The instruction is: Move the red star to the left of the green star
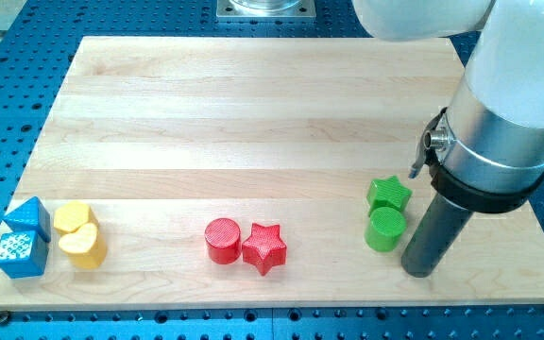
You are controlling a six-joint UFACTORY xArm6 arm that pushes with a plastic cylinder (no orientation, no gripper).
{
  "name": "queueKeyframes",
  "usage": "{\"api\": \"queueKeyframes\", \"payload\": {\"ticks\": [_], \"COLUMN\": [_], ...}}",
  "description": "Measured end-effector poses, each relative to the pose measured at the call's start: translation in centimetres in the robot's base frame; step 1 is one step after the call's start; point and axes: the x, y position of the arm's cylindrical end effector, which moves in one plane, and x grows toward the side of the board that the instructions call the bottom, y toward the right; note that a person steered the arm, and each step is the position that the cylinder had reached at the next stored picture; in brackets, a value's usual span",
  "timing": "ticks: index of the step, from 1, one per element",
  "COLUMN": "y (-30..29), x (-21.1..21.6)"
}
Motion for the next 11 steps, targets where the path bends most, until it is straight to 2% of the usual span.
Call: {"api": "queueKeyframes", "payload": {"ticks": [2,3,5,10,11], "y": [-1.6,-4.7,-14.1,-14.7,-15.6], "x": [0.3,2.8,2.8,2.9,0.3]}}
